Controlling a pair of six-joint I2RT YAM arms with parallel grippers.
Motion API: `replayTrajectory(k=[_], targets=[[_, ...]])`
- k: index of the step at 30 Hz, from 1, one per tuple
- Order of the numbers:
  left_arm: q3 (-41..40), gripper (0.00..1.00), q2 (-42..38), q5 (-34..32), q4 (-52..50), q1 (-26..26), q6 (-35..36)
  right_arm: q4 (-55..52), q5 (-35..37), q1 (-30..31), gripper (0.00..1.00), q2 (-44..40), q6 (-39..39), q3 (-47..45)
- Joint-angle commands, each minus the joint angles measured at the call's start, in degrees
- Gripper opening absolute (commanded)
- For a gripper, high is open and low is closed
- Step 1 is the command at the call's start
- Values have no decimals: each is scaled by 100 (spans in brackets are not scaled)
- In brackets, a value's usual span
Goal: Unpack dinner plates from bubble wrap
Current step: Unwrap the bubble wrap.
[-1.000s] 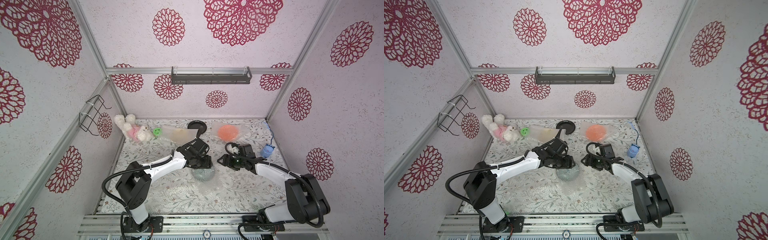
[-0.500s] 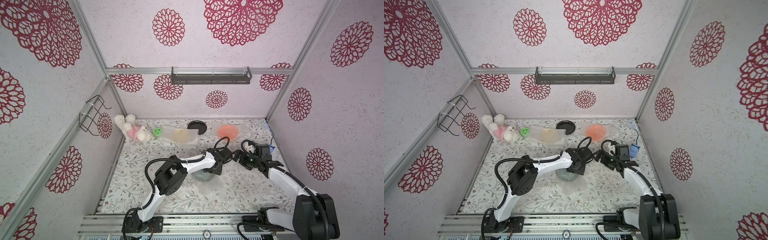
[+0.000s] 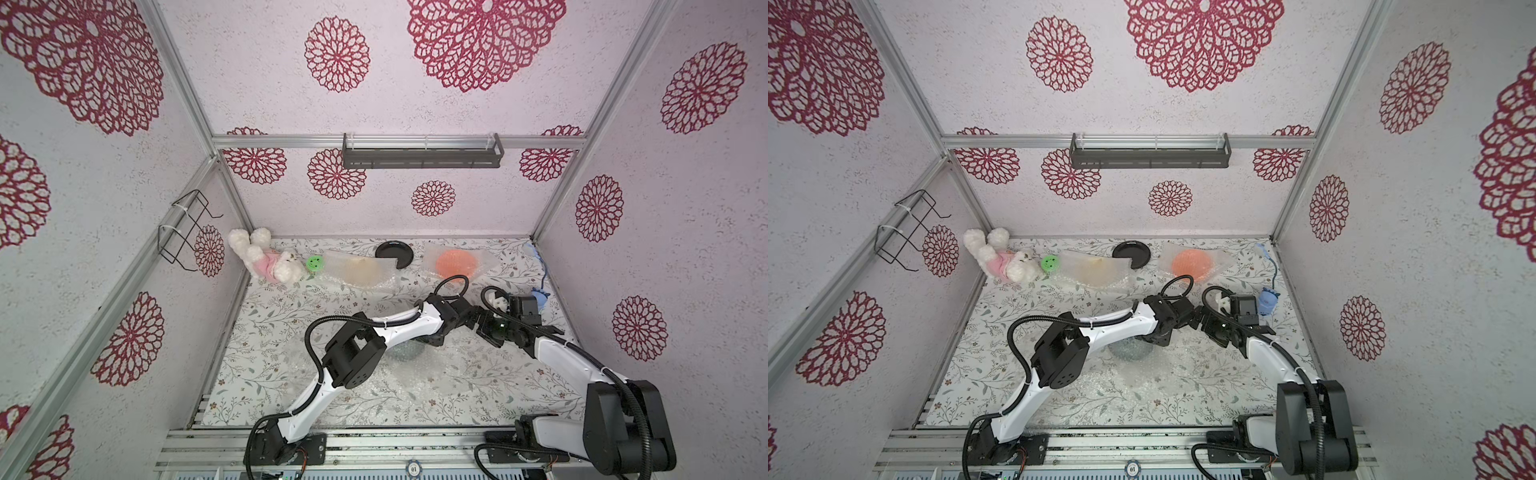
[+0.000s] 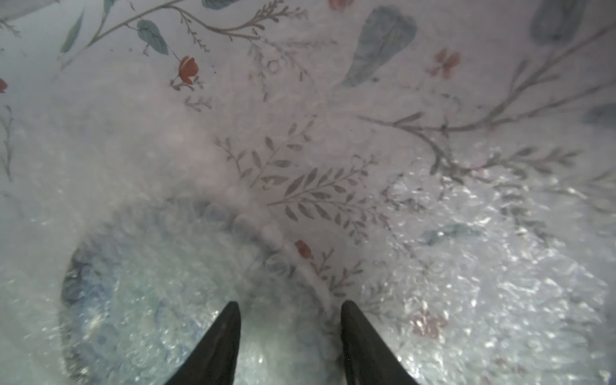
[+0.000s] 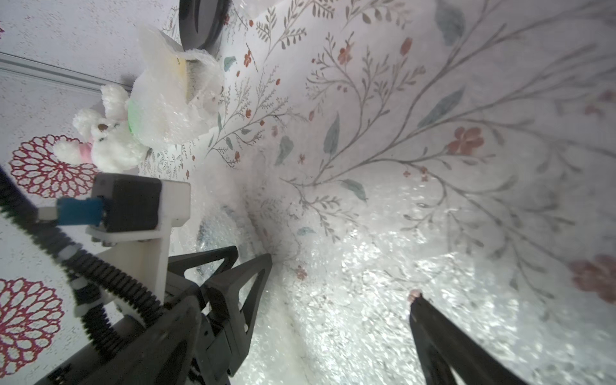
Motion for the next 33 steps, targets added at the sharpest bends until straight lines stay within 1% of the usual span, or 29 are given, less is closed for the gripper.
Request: replayTrajectory(k=[1, 6, 8, 12, 15, 17, 21, 27, 33], targets=[[114, 43, 179, -288, -265, -121, -144, 389, -208, 26, 99, 119, 105, -62], [247, 39, 374, -219, -340, -135, -121, 657, -154, 26, 99, 438, 248, -208], [254, 34, 417, -225, -371, -145, -130, 718, -53, 26, 99, 509, 323, -251], [237, 27, 470, -211, -371, -143, -148, 693, 215, 13, 99, 554, 415, -312], [232, 19, 464, -206, -371, -144, -148, 757, 291, -9, 99, 566, 468, -396], [266, 10, 442, -225, -370, -144, -130, 802, 293, -26, 99, 615, 497, -428], [388, 1, 290, -205, -380, -134, -45, 858, 348, -35, 99, 733, 517, -486], [397, 0, -313, -108, -278, -135, 36, 921, 423, -45, 99, 915, 427, -509], [96, 0, -1468, -153, 32, -144, 101, 925, 471, -97, 99, 1176, 319, -411]])
